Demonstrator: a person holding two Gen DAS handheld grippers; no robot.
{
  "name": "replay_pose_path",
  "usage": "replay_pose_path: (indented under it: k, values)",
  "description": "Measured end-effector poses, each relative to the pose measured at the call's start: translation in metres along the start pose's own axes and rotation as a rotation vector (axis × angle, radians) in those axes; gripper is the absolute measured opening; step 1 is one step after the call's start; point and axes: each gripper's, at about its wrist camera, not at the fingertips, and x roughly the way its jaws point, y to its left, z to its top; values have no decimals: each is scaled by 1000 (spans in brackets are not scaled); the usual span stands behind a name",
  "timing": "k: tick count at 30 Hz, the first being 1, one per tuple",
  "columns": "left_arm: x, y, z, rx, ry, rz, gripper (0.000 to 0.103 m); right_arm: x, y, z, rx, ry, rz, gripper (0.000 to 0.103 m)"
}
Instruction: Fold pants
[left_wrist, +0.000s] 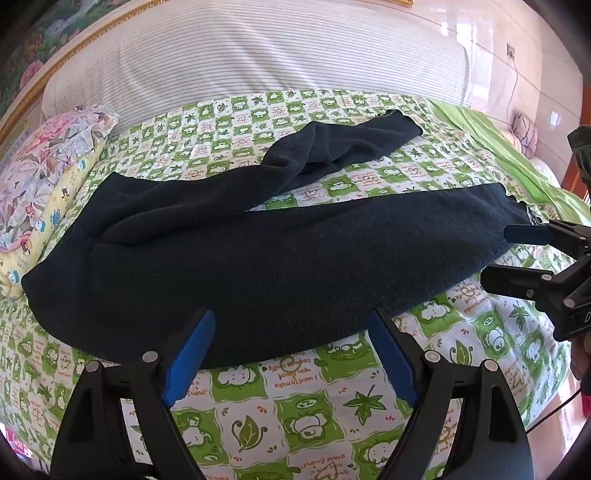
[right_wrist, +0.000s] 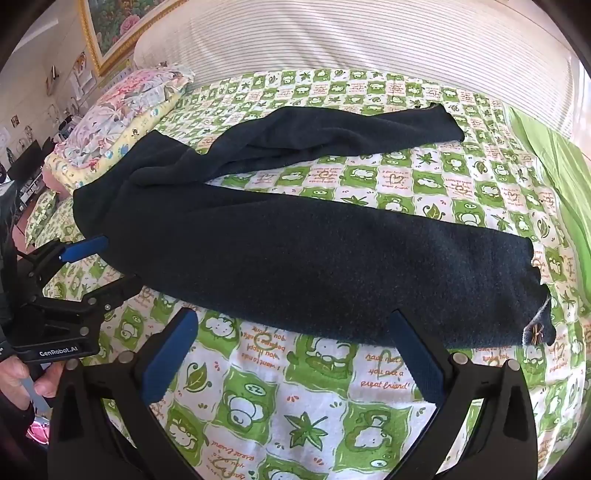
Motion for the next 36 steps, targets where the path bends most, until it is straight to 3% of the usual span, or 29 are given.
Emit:
replay_pose_path:
  k: [36]
  values:
    - [0,-3,10,17,-7,-12,86,-2,1,1,-2,4,3,103]
